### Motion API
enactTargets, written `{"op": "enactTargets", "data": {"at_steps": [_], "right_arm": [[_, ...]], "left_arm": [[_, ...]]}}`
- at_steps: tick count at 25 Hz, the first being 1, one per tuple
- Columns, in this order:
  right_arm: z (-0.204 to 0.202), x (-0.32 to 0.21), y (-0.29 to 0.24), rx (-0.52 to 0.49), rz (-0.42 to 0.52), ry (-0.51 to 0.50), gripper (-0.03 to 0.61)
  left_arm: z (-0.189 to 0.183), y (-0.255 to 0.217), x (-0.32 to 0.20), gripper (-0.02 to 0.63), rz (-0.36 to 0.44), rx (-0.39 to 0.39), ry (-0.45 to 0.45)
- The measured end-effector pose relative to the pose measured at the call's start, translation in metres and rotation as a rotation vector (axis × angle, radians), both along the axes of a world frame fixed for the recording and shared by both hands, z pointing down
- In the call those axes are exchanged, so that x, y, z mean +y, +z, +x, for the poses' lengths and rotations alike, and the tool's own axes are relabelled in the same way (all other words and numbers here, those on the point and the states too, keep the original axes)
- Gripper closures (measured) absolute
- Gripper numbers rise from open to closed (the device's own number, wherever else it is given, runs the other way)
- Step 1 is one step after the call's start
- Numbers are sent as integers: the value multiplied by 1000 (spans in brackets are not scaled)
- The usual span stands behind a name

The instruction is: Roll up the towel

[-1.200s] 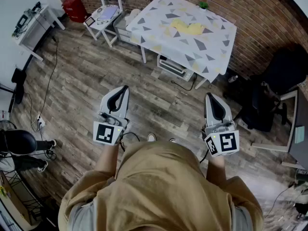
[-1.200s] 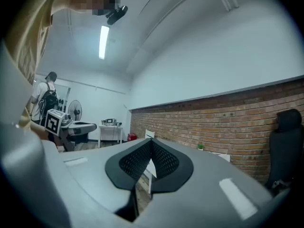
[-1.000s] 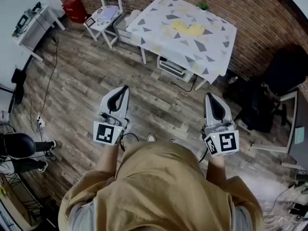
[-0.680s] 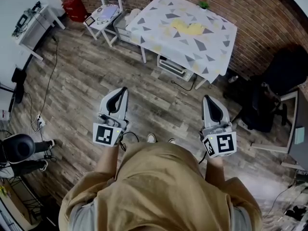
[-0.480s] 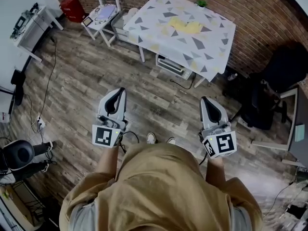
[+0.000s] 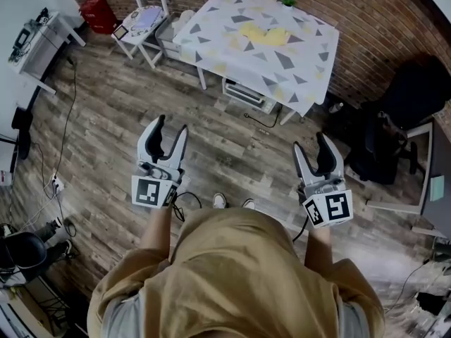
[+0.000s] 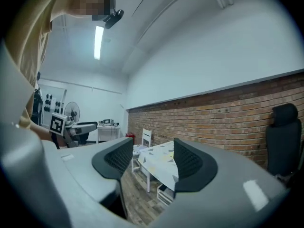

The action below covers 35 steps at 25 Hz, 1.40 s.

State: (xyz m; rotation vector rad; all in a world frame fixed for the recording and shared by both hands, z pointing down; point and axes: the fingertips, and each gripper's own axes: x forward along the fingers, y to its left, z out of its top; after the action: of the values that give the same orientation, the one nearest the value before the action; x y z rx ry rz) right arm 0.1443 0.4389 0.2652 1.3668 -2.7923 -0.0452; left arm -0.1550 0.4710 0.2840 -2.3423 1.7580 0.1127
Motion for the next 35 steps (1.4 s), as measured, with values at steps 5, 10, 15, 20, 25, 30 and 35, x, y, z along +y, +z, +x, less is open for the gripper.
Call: {"op": "enactTargets", "data": {"at_steps": [5,10,15,20,25,30,35], "right_arm": [[22,-15,-6,-44,2,67,150],[24,-18,0,-28,-18,73,109],[11,-15,4,8,-32,66,110],[-4,-12,12,34,-51,65,110],[-29,-4,21,79,-56,44,110],[-46,-7,23,121,-73,33,112],[-49,-25,27,105,-71,36,112]], "left_arm": [[1,8,-10,125,-21,-12,23],[-3,11,-10,46,-34,0,36],[-18,15,-12,40,-40,14,5],[-33,23,-10,41,-45,7,-12],[-43,43,-6,41,-70,32,5],[-51,54,-9,41,-99,58,14],[-48,60,-26,42,-117,46,38]]}}
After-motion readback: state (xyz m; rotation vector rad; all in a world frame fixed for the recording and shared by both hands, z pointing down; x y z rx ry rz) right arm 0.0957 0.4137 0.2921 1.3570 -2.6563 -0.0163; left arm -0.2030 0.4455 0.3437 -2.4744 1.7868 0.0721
